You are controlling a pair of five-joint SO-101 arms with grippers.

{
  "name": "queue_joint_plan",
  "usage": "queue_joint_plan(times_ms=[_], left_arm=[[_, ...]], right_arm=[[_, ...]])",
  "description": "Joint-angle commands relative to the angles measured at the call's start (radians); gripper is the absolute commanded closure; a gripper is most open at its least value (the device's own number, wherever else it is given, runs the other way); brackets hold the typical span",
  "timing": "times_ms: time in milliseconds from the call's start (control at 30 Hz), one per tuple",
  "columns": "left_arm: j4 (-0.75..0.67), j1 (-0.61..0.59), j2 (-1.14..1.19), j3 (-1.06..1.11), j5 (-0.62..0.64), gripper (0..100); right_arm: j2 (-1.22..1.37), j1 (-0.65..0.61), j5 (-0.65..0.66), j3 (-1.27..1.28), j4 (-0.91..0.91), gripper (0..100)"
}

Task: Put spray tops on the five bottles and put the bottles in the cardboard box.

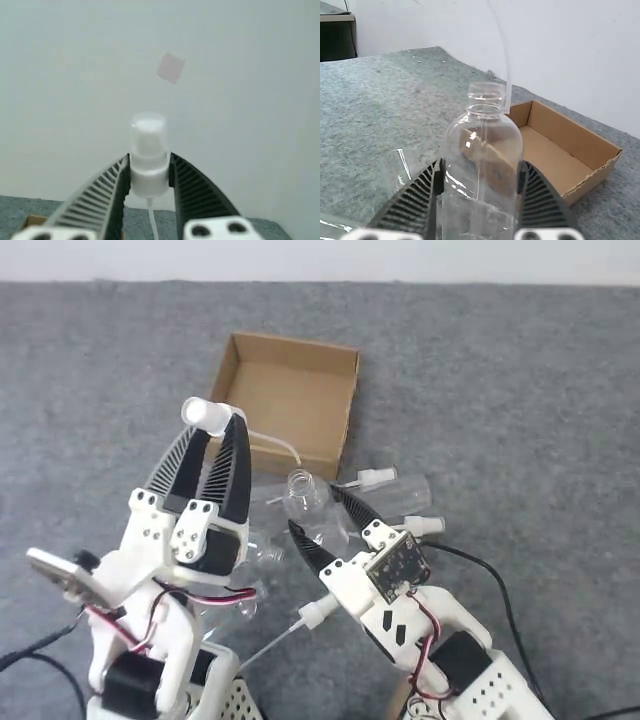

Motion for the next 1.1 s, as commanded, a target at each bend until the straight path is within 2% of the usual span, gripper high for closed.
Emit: queue_joint_plan(times_ms=[0, 300, 467, 767, 900, 1067], left_arm=[[0.015, 0.002, 0.005, -0.018, -0.011, 98], [0.034, 0.003, 0.006, -0.013, -0.015, 98], [0.075, 0.011, 0.005, -0.018, -0.138, 98], [0.071, 0.011, 0.005, -0.019, -0.133, 98], [0.035, 0.003, 0.003, -0.062, -0.055, 99], [0.0, 0.002, 0.003, -0.097, -0.043, 99]], right_arm=[[-0.021, -0.002, 0.014, 0.012, -0.027, 94.3], [-0.021, -0.002, 0.014, 0.012, -0.03, 94.3], [-0.021, -0.001, 0.014, -0.009, -0.024, 94.3], [-0.021, -0.005, 0.014, -0.002, -0.025, 94.3], [-0.021, -0.007, 0.014, 0.002, -0.025, 94.3], [-0.021, -0.007, 0.014, 0.002, -0.028, 94.3]])
